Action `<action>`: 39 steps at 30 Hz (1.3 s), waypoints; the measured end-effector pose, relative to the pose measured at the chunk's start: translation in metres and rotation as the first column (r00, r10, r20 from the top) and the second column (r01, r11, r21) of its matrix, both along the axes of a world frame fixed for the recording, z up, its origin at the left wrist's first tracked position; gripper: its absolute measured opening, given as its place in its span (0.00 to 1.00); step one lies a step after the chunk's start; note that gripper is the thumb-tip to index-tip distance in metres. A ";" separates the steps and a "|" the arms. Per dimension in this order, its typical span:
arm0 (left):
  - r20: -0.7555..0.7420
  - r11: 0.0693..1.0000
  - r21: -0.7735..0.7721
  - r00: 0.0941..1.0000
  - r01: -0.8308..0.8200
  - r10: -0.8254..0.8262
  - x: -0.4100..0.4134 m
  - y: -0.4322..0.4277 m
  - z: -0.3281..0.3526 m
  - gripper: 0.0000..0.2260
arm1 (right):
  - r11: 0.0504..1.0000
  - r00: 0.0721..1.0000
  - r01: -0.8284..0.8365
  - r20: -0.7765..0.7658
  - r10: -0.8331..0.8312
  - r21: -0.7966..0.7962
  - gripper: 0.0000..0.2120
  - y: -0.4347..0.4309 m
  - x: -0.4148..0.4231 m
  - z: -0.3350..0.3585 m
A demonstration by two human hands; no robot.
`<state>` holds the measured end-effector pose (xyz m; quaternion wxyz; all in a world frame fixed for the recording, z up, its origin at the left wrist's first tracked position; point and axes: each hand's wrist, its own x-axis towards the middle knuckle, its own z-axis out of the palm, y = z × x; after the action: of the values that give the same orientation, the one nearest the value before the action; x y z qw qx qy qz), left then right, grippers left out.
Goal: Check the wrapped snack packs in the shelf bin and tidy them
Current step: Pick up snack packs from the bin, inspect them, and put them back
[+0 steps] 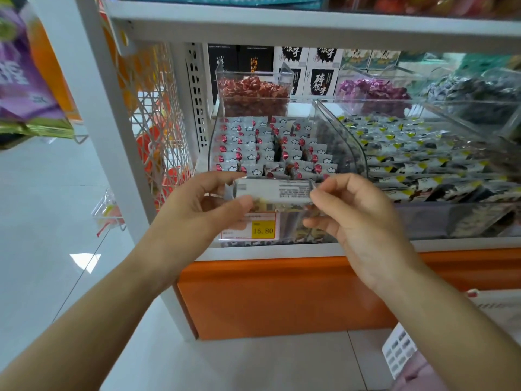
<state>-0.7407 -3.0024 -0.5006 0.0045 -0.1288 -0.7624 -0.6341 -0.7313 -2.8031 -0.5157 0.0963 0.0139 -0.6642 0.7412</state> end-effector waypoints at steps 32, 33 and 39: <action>-0.182 0.964 -0.248 0.982 -0.092 0.047 -0.002 -0.004 0.005 0.10 | 0.908 0.979 -0.072 -0.146 0.144 0.412 0.05 -0.002 0.004 0.008; -0.200 0.960 -0.261 0.979 -0.101 0.049 -0.001 -0.005 0.006 0.11 | 0.912 0.979 -0.110 -0.117 0.169 0.395 0.04 -0.001 0.003 0.009; -0.202 0.964 -0.263 0.979 -0.038 -0.017 -0.001 -0.003 0.005 0.10 | 0.909 0.985 -0.128 -0.052 0.162 0.397 0.07 0.005 -0.003 0.008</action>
<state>-0.7414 -3.0052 -0.4951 0.0683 -0.1880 -0.8367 -0.5098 -0.7338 -2.7983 -0.5080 0.0639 0.1131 -0.7916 0.5970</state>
